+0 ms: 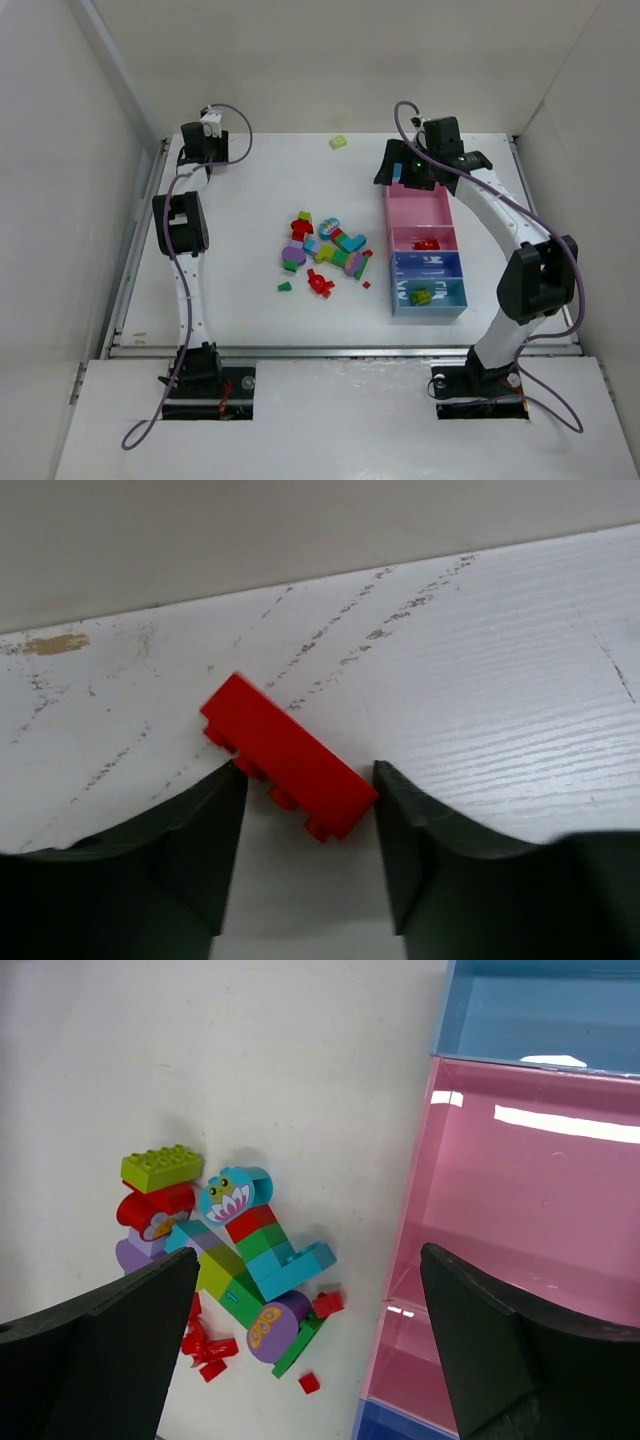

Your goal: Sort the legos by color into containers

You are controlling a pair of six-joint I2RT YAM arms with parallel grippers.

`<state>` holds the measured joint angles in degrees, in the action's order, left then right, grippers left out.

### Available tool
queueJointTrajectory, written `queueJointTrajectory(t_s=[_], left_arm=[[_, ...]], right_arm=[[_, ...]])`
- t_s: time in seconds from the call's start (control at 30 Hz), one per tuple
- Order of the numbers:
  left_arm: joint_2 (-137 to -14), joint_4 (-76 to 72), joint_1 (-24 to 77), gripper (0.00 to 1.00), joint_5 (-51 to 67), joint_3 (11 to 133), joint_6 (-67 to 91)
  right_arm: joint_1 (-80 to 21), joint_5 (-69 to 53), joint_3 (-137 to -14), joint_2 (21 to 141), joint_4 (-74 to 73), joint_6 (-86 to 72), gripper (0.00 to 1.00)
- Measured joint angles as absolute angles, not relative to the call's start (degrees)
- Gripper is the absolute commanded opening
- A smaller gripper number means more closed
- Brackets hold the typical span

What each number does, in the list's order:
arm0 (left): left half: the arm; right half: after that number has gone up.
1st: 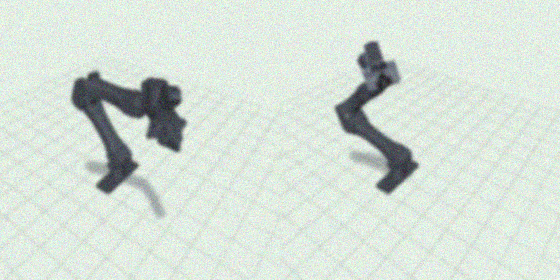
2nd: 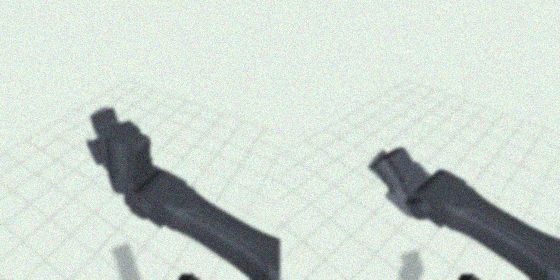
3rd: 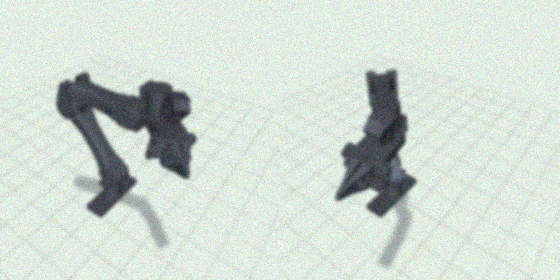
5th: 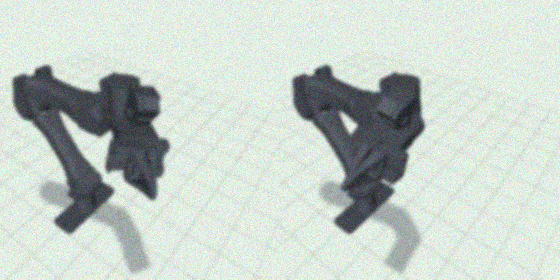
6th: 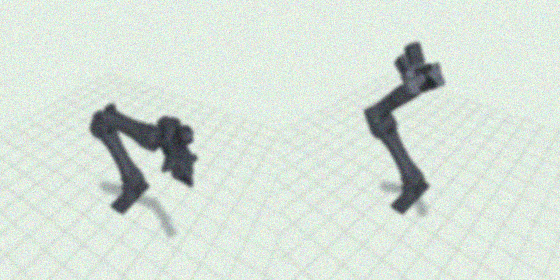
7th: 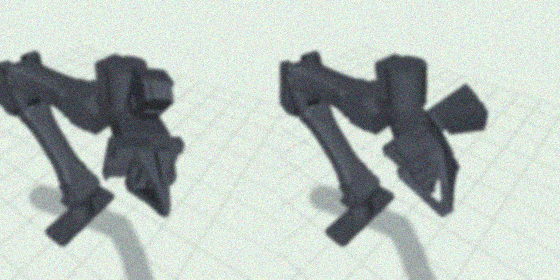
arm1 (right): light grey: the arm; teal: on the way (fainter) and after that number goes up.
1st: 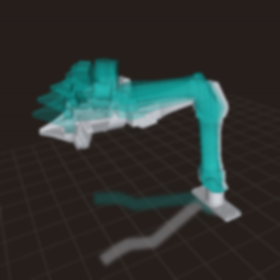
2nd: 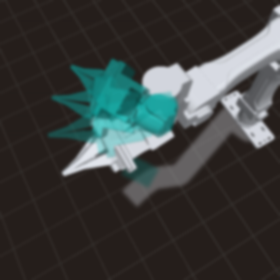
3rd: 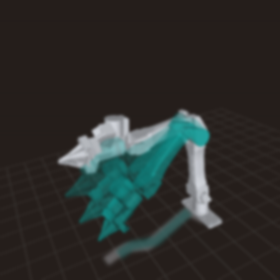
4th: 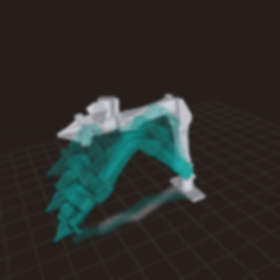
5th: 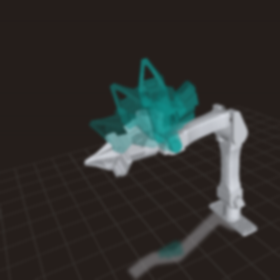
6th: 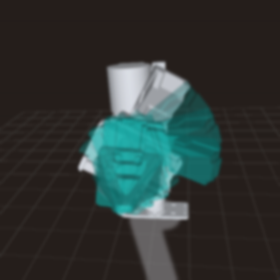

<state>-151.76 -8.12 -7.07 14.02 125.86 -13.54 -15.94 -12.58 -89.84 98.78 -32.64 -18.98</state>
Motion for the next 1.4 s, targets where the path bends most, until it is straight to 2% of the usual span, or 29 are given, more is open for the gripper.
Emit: queueJointTrajectory(t_s=[0.3,0.67,0.9,1.0,1.13,1.3,1.4], left_arm=[[-150.10,-9.52,-7.07,0.00,15.88,122.52,-15.29],[-145.97,-10.35,-7.07,0.00,19.86,116.92,-19.35],[-130.63,-5.15,-4.82,0.00,37.43,100.38,-37.43],[-123.83,3.05,-2.74,0.00,47.29,98.72,-50.04],[-119.42,21.69,0.43,0.00,58.81,104.95,-71.33],[-117.36,43.35,4.14,0.00,65.08,108.01,-95.53],[-117.36,53.06,6.17,0.00,66.35,108.01,-104.16]], right_arm=[[-15.94,-12.40,-89.12,98.30,-32.56,-18.92,0.97],[-15.94,-11.99,-86.00,94.65,-32.32,-18.81,0.97],[-15.92,-13.61,-85.41,93.41,-32.60,-15.14,1.00],[-15.94,-16.75,-87.20,93.45,-34.24,-10.46,1.00],[-17.43,-20.84,-89.54,93.08,-34.04,0.78,1.00],[-24.88,-22.94,-87.81,90.32,-30.98,16.19,1.00],[-28.45,-25.47,-87.53,89.71,-27.66,22.37,0.98]])
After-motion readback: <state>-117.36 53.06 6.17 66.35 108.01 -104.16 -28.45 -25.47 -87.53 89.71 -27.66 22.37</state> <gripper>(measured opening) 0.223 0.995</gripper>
